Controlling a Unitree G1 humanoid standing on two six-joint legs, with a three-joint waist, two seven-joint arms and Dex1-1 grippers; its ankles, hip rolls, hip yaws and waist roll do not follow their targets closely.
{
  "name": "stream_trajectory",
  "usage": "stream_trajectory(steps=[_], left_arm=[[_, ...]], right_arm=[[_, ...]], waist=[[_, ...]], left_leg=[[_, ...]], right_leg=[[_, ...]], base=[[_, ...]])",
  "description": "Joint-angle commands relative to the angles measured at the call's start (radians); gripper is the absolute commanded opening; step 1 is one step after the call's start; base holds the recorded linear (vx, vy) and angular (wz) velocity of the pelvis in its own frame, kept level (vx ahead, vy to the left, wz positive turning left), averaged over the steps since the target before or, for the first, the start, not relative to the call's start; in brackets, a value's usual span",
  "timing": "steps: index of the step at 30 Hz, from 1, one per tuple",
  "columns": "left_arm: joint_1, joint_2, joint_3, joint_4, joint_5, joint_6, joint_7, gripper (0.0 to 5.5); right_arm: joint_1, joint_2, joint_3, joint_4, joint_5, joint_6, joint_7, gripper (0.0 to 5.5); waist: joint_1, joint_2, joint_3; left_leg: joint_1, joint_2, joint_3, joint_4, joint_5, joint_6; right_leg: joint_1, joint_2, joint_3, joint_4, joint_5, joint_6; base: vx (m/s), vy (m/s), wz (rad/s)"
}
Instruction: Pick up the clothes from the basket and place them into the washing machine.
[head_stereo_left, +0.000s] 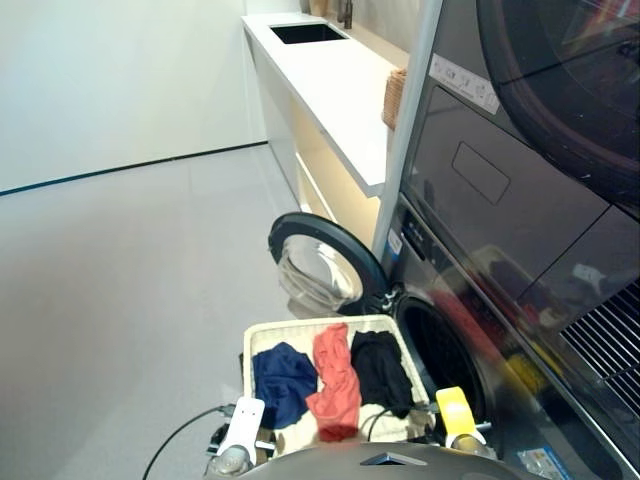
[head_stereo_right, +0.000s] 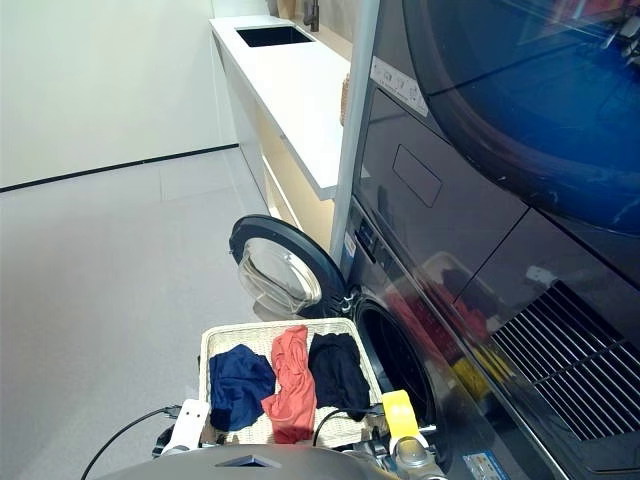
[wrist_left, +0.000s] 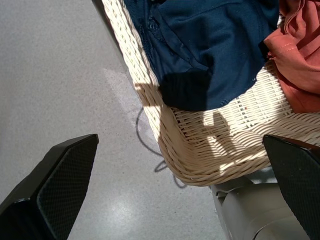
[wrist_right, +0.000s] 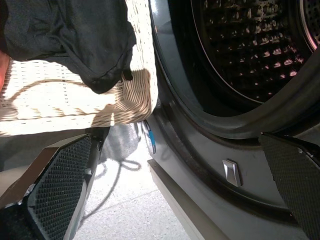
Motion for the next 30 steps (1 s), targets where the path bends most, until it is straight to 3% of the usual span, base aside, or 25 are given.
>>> stream_trajectory(steps=[1, 10, 14, 19, 24, 30], left_arm=[[-0.092, -0.023, 0.003, 0.040, 0.005, -0.026, 0.010, 5.50], [-0.114, -0.020, -0.011, 0.006, -0.019, -0.035, 0.013, 5.50], [-0.142, -0.013, -0.048, -0.027, 0.005, -0.042, 0.021, 5.50], [-0.201, 0.007, -0.125, -0.067, 0.087, -0.058, 0.050, 5.50], [-0.291, 0.035, -0.191, -0.106, 0.127, -0.070, 0.078, 5.50], [-0.394, 0.051, -0.204, -0.123, 0.089, -0.069, 0.106, 5.50]], right_arm=[[-0.070, 0.008, 0.031, 0.021, -0.001, -0.035, -0.001, 5.50], [-0.071, 0.010, 0.044, 0.003, 0.014, -0.040, 0.006, 5.50], [-0.083, 0.006, 0.061, -0.021, 0.018, -0.043, 0.006, 5.50], [-0.124, 0.000, 0.097, -0.051, 0.017, -0.051, -0.001, 5.50], [-0.198, -0.007, 0.128, -0.095, 0.046, -0.068, -0.011, 5.50], [-0.270, -0.017, 0.158, -0.159, 0.079, -0.082, -0.023, 5.50]], waist=[[-0.024, -0.018, 0.001], [-0.029, -0.020, 0.005], [-0.034, -0.021, 0.022], [-0.039, -0.023, 0.063], [-0.046, -0.034, 0.136], [-0.058, -0.027, 0.189]], left_leg=[[-0.044, -0.028, 0.030, -0.004, 0.018, -0.012], [-0.060, -0.031, 0.033, -0.004, 0.020, -0.012], [-0.083, -0.031, 0.036, -0.004, 0.027, -0.011], [-0.128, -0.030, 0.048, -0.004, 0.042, -0.004], [-0.253, -0.028, 0.050, 0.088, 0.032, 0.003], [-0.386, -0.031, 0.047, 0.162, 0.026, 0.011]], right_leg=[[0.036, -0.006, -0.014, 0.022, -0.058, 0.063], [0.022, -0.006, -0.012, 0.015, -0.050, 0.066], [-0.005, -0.005, -0.005, 0.020, -0.045, 0.067], [-0.066, -0.004, 0.016, 0.037, -0.034, 0.067], [-0.172, -0.012, 0.032, 0.089, -0.027, 0.059], [-0.303, -0.016, 0.044, 0.159, -0.032, 0.049]], base=[[0.000, 0.000, 0.000], [0.000, 0.000, 0.000], [-0.014, 0.002, 0.000], [-0.063, 0.012, -0.035], [-0.135, 0.004, -0.092], [-0.072, 0.017, -0.034]])
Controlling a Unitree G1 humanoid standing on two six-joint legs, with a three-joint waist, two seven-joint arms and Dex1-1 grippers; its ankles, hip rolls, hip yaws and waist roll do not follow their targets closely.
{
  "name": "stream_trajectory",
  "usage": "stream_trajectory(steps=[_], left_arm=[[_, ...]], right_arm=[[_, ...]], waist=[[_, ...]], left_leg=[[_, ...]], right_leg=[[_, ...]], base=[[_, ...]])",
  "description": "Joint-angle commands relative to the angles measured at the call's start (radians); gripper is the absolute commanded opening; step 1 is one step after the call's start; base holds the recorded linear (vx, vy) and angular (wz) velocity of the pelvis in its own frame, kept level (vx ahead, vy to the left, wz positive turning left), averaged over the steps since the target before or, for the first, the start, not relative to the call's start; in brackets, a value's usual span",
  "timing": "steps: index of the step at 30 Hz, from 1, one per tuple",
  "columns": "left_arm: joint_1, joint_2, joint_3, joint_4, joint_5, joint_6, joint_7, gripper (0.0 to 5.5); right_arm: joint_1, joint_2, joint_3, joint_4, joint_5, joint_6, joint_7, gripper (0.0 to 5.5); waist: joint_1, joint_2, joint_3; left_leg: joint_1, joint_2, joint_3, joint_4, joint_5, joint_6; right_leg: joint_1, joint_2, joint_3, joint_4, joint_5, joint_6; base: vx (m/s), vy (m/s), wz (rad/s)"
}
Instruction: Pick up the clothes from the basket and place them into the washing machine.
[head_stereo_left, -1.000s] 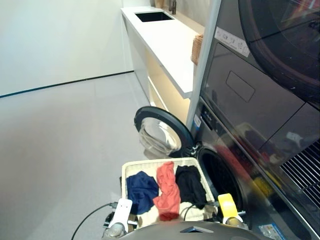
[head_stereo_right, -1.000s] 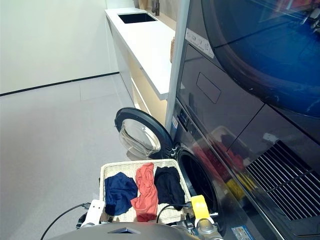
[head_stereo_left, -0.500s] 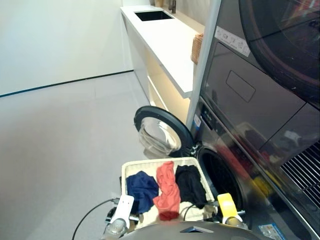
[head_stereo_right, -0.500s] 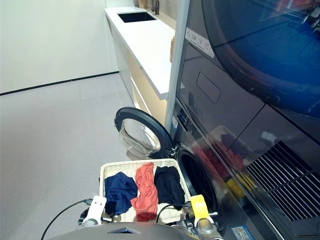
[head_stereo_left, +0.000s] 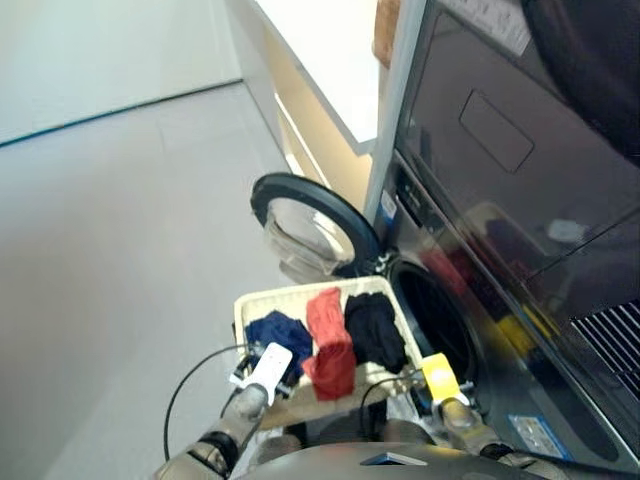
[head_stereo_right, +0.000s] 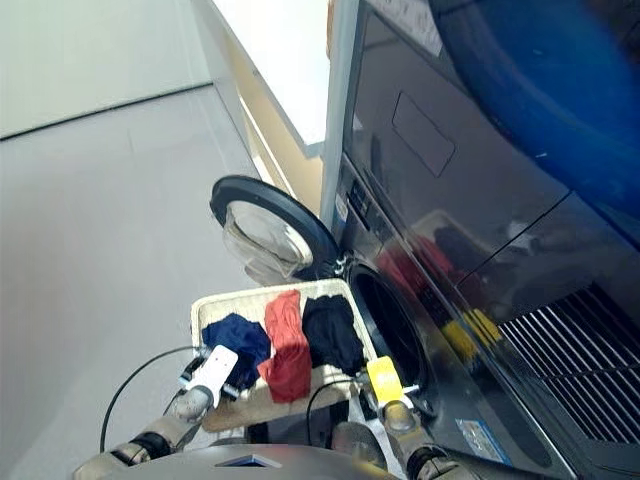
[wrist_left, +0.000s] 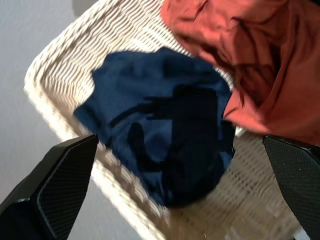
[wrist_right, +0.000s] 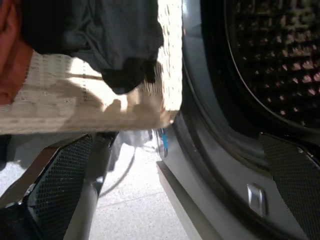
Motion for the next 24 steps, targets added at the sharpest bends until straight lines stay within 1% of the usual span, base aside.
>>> stream_trajectory(steps=[1, 3, 5, 6, 7, 8, 10, 11, 13, 16, 17, 23, 24], left_arm=[[-0.078, 0.011, 0.023, -0.016, -0.032, -0.045, 0.032, 5.50], [-0.107, 0.012, 0.030, -0.017, -0.058, -0.050, 0.047, 5.50], [-0.139, 0.019, 0.036, -0.012, -0.071, -0.046, 0.062, 5.50], [-0.140, 0.018, 0.036, -0.011, -0.071, -0.046, 0.062, 5.50], [-0.170, 0.025, 0.042, -0.004, -0.079, -0.045, 0.080, 5.50], [-0.185, 0.028, 0.045, 0.000, -0.084, -0.045, 0.087, 5.50], [-0.195, 0.033, 0.051, -0.002, -0.088, -0.044, 0.093, 5.50], [-0.213, 0.041, 0.061, -0.002, -0.092, -0.041, 0.110, 5.50], [-0.239, 0.048, 0.066, 0.004, -0.096, -0.040, 0.127, 5.50], [-0.284, 0.064, 0.075, 0.014, -0.109, -0.032, 0.149, 5.50], [-0.295, 0.069, 0.081, 0.014, -0.120, -0.031, 0.154, 5.50], [-0.364, 0.111, 0.133, 0.018, -0.216, -0.035, 0.176, 5.50], [-0.372, 0.118, 0.139, 0.015, -0.235, -0.036, 0.180, 5.50]], right_arm=[[-0.061, -0.006, 0.048, -0.065, 0.061, -0.059, -0.009, 5.50], [-0.082, -0.007, 0.055, -0.087, 0.075, -0.065, -0.013, 5.50], [-0.098, -0.011, 0.058, -0.112, 0.087, -0.071, -0.022, 5.50], [-0.098, -0.011, 0.058, -0.112, 0.087, -0.071, -0.022, 5.50], [-0.117, -0.013, 0.065, -0.135, 0.097, -0.078, -0.025, 5.50], [-0.126, -0.015, 0.069, -0.145, 0.100, -0.081, -0.026, 5.50], [-0.133, -0.017, 0.071, -0.151, 0.100, -0.081, -0.028, 5.50], [-0.144, -0.017, 0.072, -0.155, 0.104, -0.084, -0.033, 5.50], [-0.156, -0.018, 0.072, -0.165, 0.111, -0.089, -0.037, 5.50], [-0.180, -0.017, 0.076, -0.163, 0.125, -0.094, -0.044, 5.50], [-0.188, -0.017, 0.076, -0.155, 0.130, -0.095, -0.045, 5.50], [-0.221, -0.022, 0.070, -0.208, 0.168, -0.113, -0.065, 5.50], [-0.224, -0.022, 0.070, -0.220, 0.182, -0.119, -0.065, 5.50]], waist=[[-0.024, -0.014, 0.034], [-0.029, -0.013, 0.050], [-0.036, -0.011, 0.058], [-0.035, -0.010, 0.059], [-0.042, -0.010, 0.065], [-0.045, -0.011, 0.068], [-0.047, -0.011, 0.069], [-0.049, -0.011, 0.071], [-0.056, -0.012, 0.080], [-0.064, -0.013, 0.086], [-0.061, -0.006, 0.091], [-0.079, -0.002, 0.103], [-0.081, -0.003, 0.105]], left_leg=[[-0.109, -0.015, 0.015, 0.070, 0.012, 0.013], [-0.150, -0.015, 0.017, 0.103, 0.005, 0.014], [-0.190, -0.014, 0.017, 0.126, 0.000, 0.014], [-0.191, -0.013, 0.018, 0.129, -0.003, 0.014], [-0.233, -0.010, 0.023, 0.154, -0.009, 0.015], [-0.256, -0.008, 0.023, 0.170, -0.012, 0.015], [-0.272, -0.009, 0.026, 0.178, -0.014, 0.015], [-0.298, -0.007, 0.029, 0.188, -0.019, 0.016], [-0.337, -0.004, 0.031, 0.214, -0.024, 0.016], [-0.406, 0.002, 0.027, 0.262, -0.035, 0.019], [-0.417, 0.009, 0.020, 0.282, -0.067, 0.016], [-0.569, 0.019, 0.015, 0.368, -0.086, 0.021], [-0.600, 0.022, 0.010, 0.389, -0.090, 0.022]], right_leg=[[-0.020, -0.014, 0.000, 0.098, -0.074, 0.066], [-0.059, -0.017, 0.005, 0.119, -0.077, 0.062], [-0.105, -0.015, 0.011, 0.141, -0.081, 0.060], [-0.105, -0.014, 0.011, 0.143, -0.083, 0.060], [-0.147, -0.014, 0.018, 0.163, -0.085, 0.058], [-0.165, -0.016, 0.020, 0.171, -0.086, 0.057], [-0.183, -0.016, 0.021, 0.177, -0.087, 0.057], [-0.210, -0.016, 0.028, 0.186, -0.089, 0.057], [-0.242, -0.017, 0.029, 0.197, -0.089, 0.056], [-0.307, -0.016, 0.032, 0.230, -0.092, 0.052], [-0.319, -0.006, 0.036, 0.249, -0.116, 0.057], [-0.458, -0.007, 0.039, 0.311, -0.122, 0.054], [-0.485, -0.007, 0.040, 0.327, -0.123, 0.053]], base=[[0.000, 0.000, 0.000], [0.000, 0.000, 0.000], [0.000, 0.000, 0.000], [0.000, 0.000, 0.000], [0.000, 0.000, 0.000], [0.000, 0.000, 0.000], [0.000, 0.000, 0.000], [0.000, 0.000, 0.000], [0.000, 0.000, 0.000], [0.000, 0.000, 0.000], [0.000, 0.000, 0.000], [-0.025, 0.012, -0.015], [-0.058, 0.028, -0.007]])
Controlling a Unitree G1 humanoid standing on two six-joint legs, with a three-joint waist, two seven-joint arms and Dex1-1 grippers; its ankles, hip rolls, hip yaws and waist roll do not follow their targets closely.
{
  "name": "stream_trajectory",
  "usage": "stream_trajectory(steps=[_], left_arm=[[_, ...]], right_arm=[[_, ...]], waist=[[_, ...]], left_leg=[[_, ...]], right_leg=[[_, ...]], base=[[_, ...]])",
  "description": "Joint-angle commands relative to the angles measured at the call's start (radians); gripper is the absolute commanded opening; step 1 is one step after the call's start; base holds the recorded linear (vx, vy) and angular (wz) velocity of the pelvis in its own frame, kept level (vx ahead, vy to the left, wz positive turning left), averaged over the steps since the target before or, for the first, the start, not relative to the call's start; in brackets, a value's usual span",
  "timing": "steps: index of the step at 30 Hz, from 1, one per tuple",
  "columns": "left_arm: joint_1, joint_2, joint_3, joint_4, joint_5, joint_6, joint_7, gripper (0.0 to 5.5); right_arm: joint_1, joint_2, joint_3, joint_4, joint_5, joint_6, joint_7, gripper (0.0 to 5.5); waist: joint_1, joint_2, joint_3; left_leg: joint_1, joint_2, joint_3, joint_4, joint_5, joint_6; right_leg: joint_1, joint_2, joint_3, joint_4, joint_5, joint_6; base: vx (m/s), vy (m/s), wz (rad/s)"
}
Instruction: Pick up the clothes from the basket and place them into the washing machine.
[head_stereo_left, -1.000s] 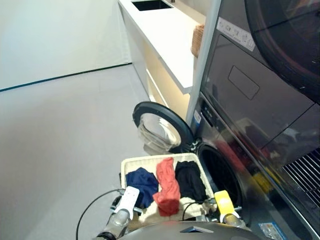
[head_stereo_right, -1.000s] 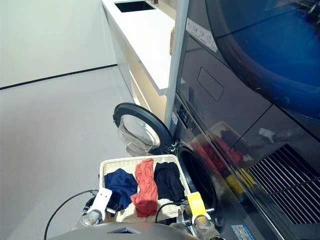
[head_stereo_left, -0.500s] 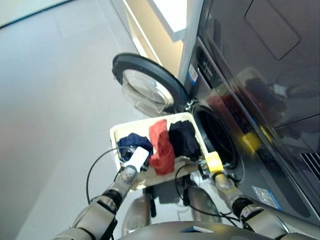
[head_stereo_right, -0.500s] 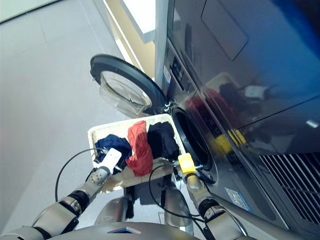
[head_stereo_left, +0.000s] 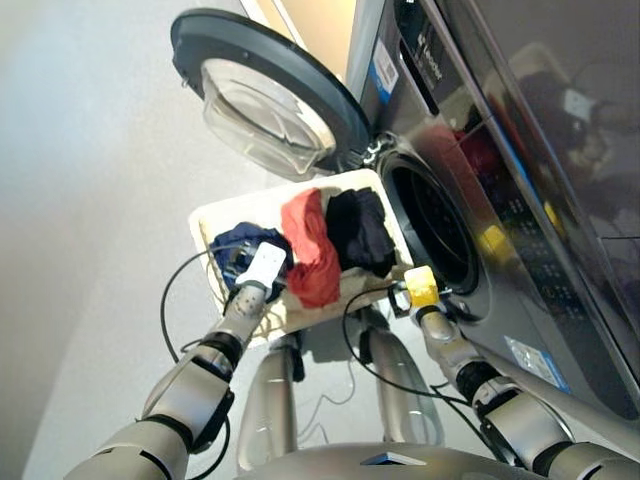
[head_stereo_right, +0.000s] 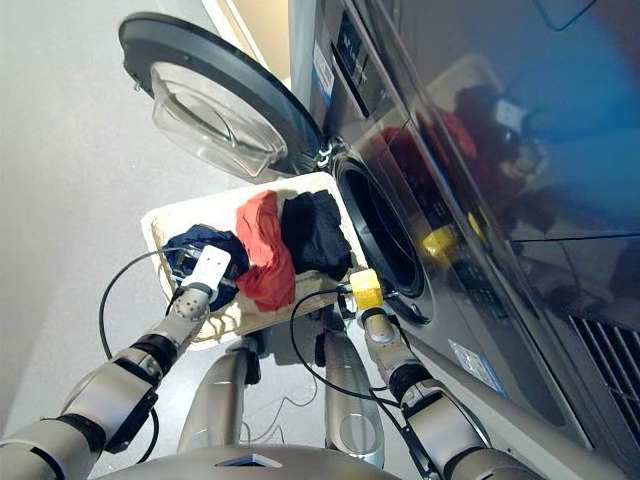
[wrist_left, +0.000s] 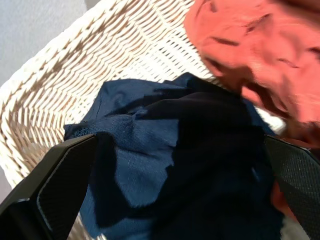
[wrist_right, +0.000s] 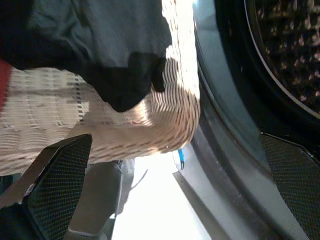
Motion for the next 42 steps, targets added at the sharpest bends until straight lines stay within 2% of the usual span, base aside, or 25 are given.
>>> stream_trajectory(steps=[1, 4, 10, 16, 21, 22, 23, 24, 25, 31, 35, 38, 42], left_arm=[[-0.044, 0.042, 0.058, 0.008, -0.089, -0.035, 0.032, 5.50], [-0.069, 0.069, 0.070, 0.015, -0.109, -0.037, 0.035, 5.50], [-0.106, 0.098, 0.100, 0.016, -0.162, -0.038, 0.052, 5.50], [-0.132, 0.110, 0.114, 0.035, -0.189, -0.029, 0.058, 5.50], [-0.130, 0.104, 0.119, 0.046, -0.195, -0.027, 0.049, 5.50], [-0.128, 0.099, 0.121, 0.049, -0.200, -0.028, 0.044, 4.49], [-0.126, 0.095, 0.122, 0.046, -0.207, -0.027, 0.040, 2.01], [-0.125, 0.094, 0.122, 0.046, -0.207, -0.027, 0.039, 1.32], [-0.120, 0.091, 0.123, 0.042, -0.217, -0.031, 0.025, 0.00], [-0.087, 0.068, 0.137, 0.028, -0.250, -0.056, -0.004, 0.00], [-0.043, 0.026, 0.141, 0.003, -0.280, -0.075, -0.031, 0.00], [0.025, -0.008, 0.118, -0.088, -0.300, -0.103, -0.058, 0.00], [0.105, -0.043, 0.079, -0.183, -0.312, -0.121, -0.105, 0.00]], right_arm=[[-0.013, -0.007, 0.028, -0.096, 0.081, -0.072, -0.013, 5.50], [-0.023, -0.006, 0.029, -0.143, 0.116, -0.090, -0.017, 5.50], [-0.033, -0.006, 0.034, -0.222, 0.167, -0.122, -0.021, 5.50], [-0.050, 0.000, 0.036, -0.254, 0.208, -0.137, -0.011, 5.50], [-0.043, 0.000, 0.034, -0.245, 0.205, -0.133, 0.000, 5.50], [-0.039, -0.001, 0.031, -0.245, 0.203, -0.133, 0.003, 5.50], [-0.036, -0.003, 0.028, -0.247, 0.202, -0.134, 0.004, 5.50], [-0.035, -0.003, 0.028, -0.247, 0.202, -0.134, 0.004, 5.50], [-0.028, -0.005, 0.022, -0.254, 0.205, -0.132, 0.014, 5.50], [-0.007, -0.008, 0.019, -0.250, 0.194, -0.129, 0.030, 5.50], [0.007, -0.010, 0.031, -0.244, 0.153, -0.118, 0.036, 5.50], [0.033, -0.032, 0.053, -0.271, 0.098, -0.110, 0.047, 5.50], [0.058, -0.059, 0.086, -0.280, 0.003, -0.095, 0.062, 5.50]], waist=[[-0.013, 0.021, -0.011], [-0.021, 0.020, -0.011], [-0.034, 0.022, -0.005], [-0.040, 0.025, -0.015], [-0.040, 0.026, -0.031], [-0.041, 0.027, -0.037], [-0.041, 0.028, -0.045], [-0.041, 0.029, -0.045], [-0.042, 0.032, -0.059], [-0.033, 0.039, -0.089], [-0.020, 0.043, -0.095], [-0.005, 0.048, -0.091], [0.012, 0.056, -0.079]], left_leg=[[-0.106, 0.001, -0.010, 0.051, -0.007, 0.017], [-0.184, 0.015, -0.013, 0.101, -0.020, 0.017], [-0.337, 0.032, -0.038, 0.218, -0.051, 0.016], [-0.447, 0.034, -0.052, 0.296, -0.069, 0.020], [-0.472, 0.034, -0.058, 0.322, -0.077, 0.025], [-0.472, 0.034, -0.058, 0.317, -0.075, 0.024], [-0.468, 0.031, -0.060, 0.310, -0.073, 0.024], [-0.468, 0.031, -0.060, 0.309, -0.072, 0.024], [-0.459, 0.028, -0.065, 0.293, -0.066, 0.023], [-0.385, 0.031, -0.060, 0.193, -0.032, 0.015], [-0.270, 0.019, -0.049, 0.090, -0.002, 0.006], [-0.170, 0.004, -0.044, 0.021, 0.024, 0.000], [-0.015, -0.020, -0.040, -0.078, 0.057, -0.010]], right_leg=[[-0.051, -0.009, -0.003, 0.147, -0.140, 0.070], [-0.125, -0.007, -0.004, 0.186, -0.148, 0.067], [-0.261, -0.005, -0.008, 0.281, -0.174, 0.059], [-0.367, 0.002, -0.016, 0.357, -0.192, 0.052], [-0.396, 0.004, -0.026, 0.384, -0.198, 0.050], [-0.397, 0.002, -0.027, 0.382, -0.196, 0.049], [-0.394, 0.002, -0.027, 0.377, -0.195, 0.049], [-0.394, 0.002, -0.027, 0.377, -0.195, 0.049], [-0.387, 0.000, -0.030, 0.363, -0.190, 0.048], [-0.329, -0.013, -0.030, 0.294, -0.165, 0.050], [-0.233, -0.019, -0.029, 0.223, -0.145, 0.057], [-0.137, -0.024, -0.032, 0.170, -0.132, 0.060], [0.016, -0.032, -0.044, 0.086, -0.116, 0.068]], base=[[-0.055, 0.027, -0.032], [0.000, 0.000, 0.000], [0.000, 0.000, 0.000], [0.000, 0.000, 0.000], [0.000, 0.000, 0.000], [0.000, 0.000, 0.000], [0.000, 0.000, 0.000], [0.000, 0.000, 0.000], [0.000, 0.000, 0.000], [0.000, 0.000, 0.000], [0.000, 0.000, 0.000], [0.014, -0.017, 0.037], [0.039, -0.038, 0.089]])
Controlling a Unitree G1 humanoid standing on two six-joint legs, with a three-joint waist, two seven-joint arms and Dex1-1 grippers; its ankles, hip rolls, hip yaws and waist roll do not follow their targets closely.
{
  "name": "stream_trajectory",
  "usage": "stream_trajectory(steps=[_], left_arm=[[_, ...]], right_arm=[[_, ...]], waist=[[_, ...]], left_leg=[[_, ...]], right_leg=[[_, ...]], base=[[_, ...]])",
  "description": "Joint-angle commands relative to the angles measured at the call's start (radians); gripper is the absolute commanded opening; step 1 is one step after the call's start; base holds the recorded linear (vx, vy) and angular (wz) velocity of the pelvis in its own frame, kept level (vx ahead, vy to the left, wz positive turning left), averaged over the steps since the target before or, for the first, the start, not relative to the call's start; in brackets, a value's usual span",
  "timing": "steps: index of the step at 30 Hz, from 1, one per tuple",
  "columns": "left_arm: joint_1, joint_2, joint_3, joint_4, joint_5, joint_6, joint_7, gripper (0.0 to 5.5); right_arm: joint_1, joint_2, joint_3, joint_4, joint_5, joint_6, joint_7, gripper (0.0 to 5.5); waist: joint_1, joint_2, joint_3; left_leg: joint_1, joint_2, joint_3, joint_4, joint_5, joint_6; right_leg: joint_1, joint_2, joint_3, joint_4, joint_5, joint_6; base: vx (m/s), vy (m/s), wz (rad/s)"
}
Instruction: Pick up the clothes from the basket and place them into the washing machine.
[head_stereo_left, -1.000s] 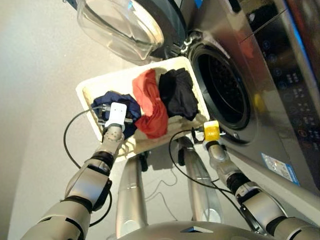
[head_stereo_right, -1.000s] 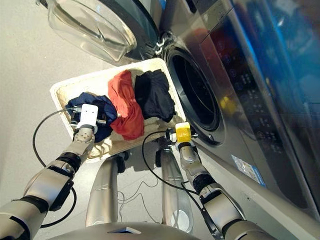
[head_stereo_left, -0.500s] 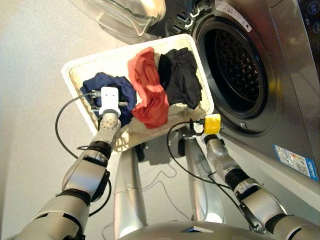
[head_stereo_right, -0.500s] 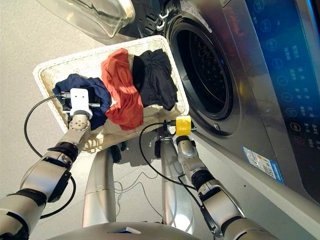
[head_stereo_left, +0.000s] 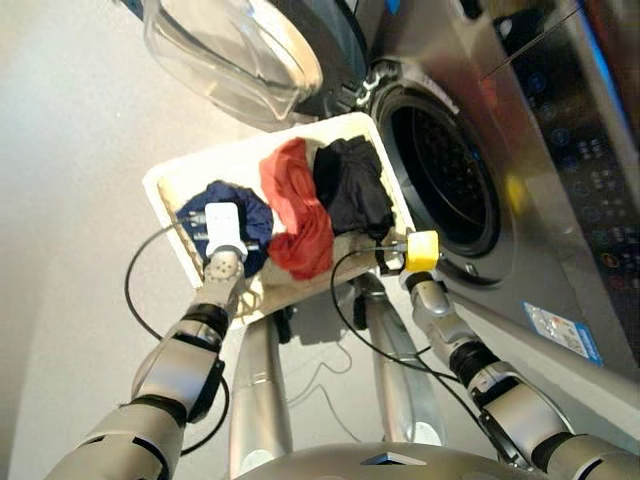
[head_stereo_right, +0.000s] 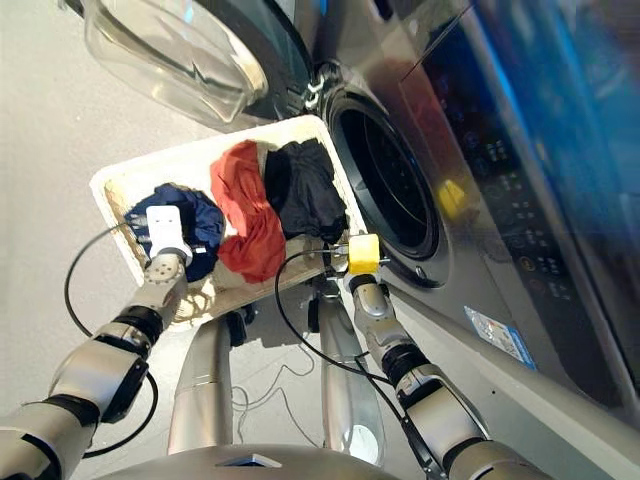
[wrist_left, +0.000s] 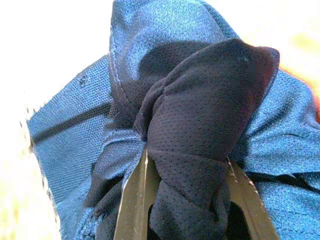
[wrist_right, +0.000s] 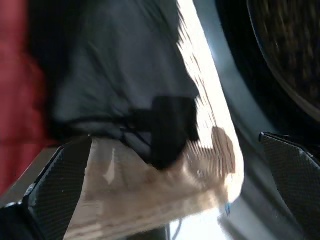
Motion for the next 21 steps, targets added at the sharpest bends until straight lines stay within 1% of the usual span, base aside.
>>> stream_trajectory(steps=[1, 2, 3, 5, 6, 7, 8, 9, 10, 12, 14, 17, 19, 21], left_arm=[[0.014, -0.004, -0.007, -0.028, -0.017, -0.072, -0.034, 0.00], [0.053, -0.021, -0.029, -0.099, -0.039, -0.079, -0.064, 0.00], [0.065, -0.023, -0.036, -0.122, -0.045, -0.082, -0.075, 0.00], [0.111, -0.026, -0.047, -0.210, -0.080, -0.089, -0.109, 0.00], [0.112, -0.026, -0.047, -0.210, -0.080, -0.089, -0.109, 0.00], [0.150, -0.026, -0.053, -0.257, -0.103, -0.084, -0.147, 0.00], [0.170, -0.029, -0.063, -0.288, -0.119, -0.082, -0.163, 0.00], [0.188, -0.024, -0.070, -0.336, -0.130, -0.078, -0.179, 0.00], [0.208, -0.023, -0.078, -0.371, -0.137, -0.069, -0.192, 0.00], [0.244, -0.021, -0.084, -0.419, -0.160, -0.056, -0.218, 0.00], [0.270, -0.025, -0.091, -0.439, -0.169, -0.046, -0.241, 0.00], [0.294, -0.027, -0.112, -0.492, -0.174, -0.031, -0.260, 0.00], [0.306, -0.035, -0.130, -0.498, -0.176, -0.016, -0.272, 0.00], [0.311, -0.040, -0.136, -0.500, -0.172, -0.010, -0.278, 0.00]], right_arm=[[0.023, -0.038, 0.031, -0.055, -0.089, -0.024, 0.019, 5.50], [0.025, -0.046, 0.051, -0.033, -0.148, -0.010, 0.020, 5.50], [0.023, -0.046, 0.061, -0.019, -0.178, -0.005, 0.019, 5.50], [0.028, -0.053, 0.091, -0.018, -0.230, 0.003, 0.033, 5.50], [0.028, -0.053, 0.091, -0.018, -0.230, 0.003, 0.033, 5.50], [0.039, -0.066, 0.115, -0.044, -0.261, 0.006, 0.057, 5.50], [0.044, -0.071, 0.129, -0.050, -0.285, 0.004, 0.063, 5.50], [0.050, -0.075, 0.147, -0.067, -0.302, 0.006, 0.076, 5.50], [0.058, -0.080, 0.159, -0.081, -0.315, 0.009, 0.090, 5.50], [0.066, -0.094, 0.193, -0.139, -0.343, 0.009, 0.121, 5.50], [0.067, -0.108, 0.232, -0.173, -0.397, 0.003, 0.144, 5.50], [0.062, -0.116, 0.272, -0.205, -0.451, 0.002, 0.168, 5.50], [0.048, -0.116, 0.306, -0.223, -0.492, -0.001, 0.178, 5.50], [0.044, -0.121, 0.322, -0.254, -0.517, -0.007, 0.188, 5.50]], waist=[[0.009, 0.059, -0.035], [0.019, 0.065, -0.030], [0.020, 0.064, -0.025], [0.032, 0.070, -0.023], [0.032, 0.070, -0.022], [0.040, 0.076, -0.030], [0.045, 0.078, -0.035], [0.050, 0.081, -0.040], [0.055, 0.084, -0.048], [0.060, 0.090, -0.066], [0.061, 0.098, -0.090], [0.062, 0.110, -0.119], [0.064, 0.115, -0.134], [0.062, 0.118, -0.144]], left_leg=[[0.068, -0.021, -0.043, -0.163, 0.095, -0.027], [0.147, -0.033, -0.044, -0.215, 0.116, -0.034], [0.174, -0.044, -0.036, -0.246, 0.152, -0.029], [0.259, -0.053, -0.033, -0.310, 0.175, -0.035], [0.261, -0.053, -0.033, -0.311, 0.176, -0.035], [0.341, -0.059, -0.030, -0.372, 0.197, -0.038], [0.376, -0.058, -0.025, -0.402, 0.209, -0.040], [0.413, -0.060, -0.026, -0.433, 0.221, -0.042], [0.445, -0.061, -0.025, -0.462, 0.229, -0.041], [0.508, -0.063, -0.020, -0.524, 0.248, -0.046], [0.539, -0.065, -0.020, -0.552, 0.257, -0.051], [0.569, -0.062, -0.013, -0.552, 0.251, -0.059], [0.592, -0.062, -0.010, -0.552, 0.250, -0.062], [0.616, -0.059, -0.008, -0.552, 0.246, -0.064]], right_leg=[[0.111, -0.007, -0.054, -0.014, -0.083, 0.054], [0.195, -0.009, -0.058, -0.060, -0.071, 0.058], [0.225, -0.017, -0.066, -0.093, -0.045, 0.054], [0.309, -0.014, -0.073, -0.146, -0.034, 0.061], [0.311, -0.014, -0.073, -0.146, -0.034, 0.061], [0.385, -0.010, -0.075, -0.193, -0.024, 0.067], [0.417, -0.010, -0.077, -0.213, -0.020, 0.069], [0.451, -0.007, -0.079, -0.233, -0.014, 0.072], [0.481, -0.005, -0.083, -0.252, -0.013, 0.074], [0.536, -0.001, -0.087, -0.293, -0.008, 0.078], [0.571, 0.004, -0.089, -0.328, -0.004, 0.079], [0.617, 0.005, -0.093, -0.358, -0.002, 0.083], [0.642, 0.008, -0.095, -0.359, -0.005, 0.082], [0.665, 0.010, -0.093, -0.358, -0.011, 0.080]], base=[[0.056, -0.055, 0.148], [0.000, 0.000, 0.000], [0.006, -0.064, 0.160], [0.017, -0.032, 0.204], [0.078, -0.030, 0.190], [0.086, -0.026, 0.104], [0.117, -0.038, -0.007], [0.096, -0.034, -0.053], [0.093, -0.039, -0.048], [0.093, -0.036, 0.019], [0.073, -0.034, 0.033], [0.018, -0.011, 0.000], [0.057, -0.048, 0.016], [0.077, -0.031, 0.037]])
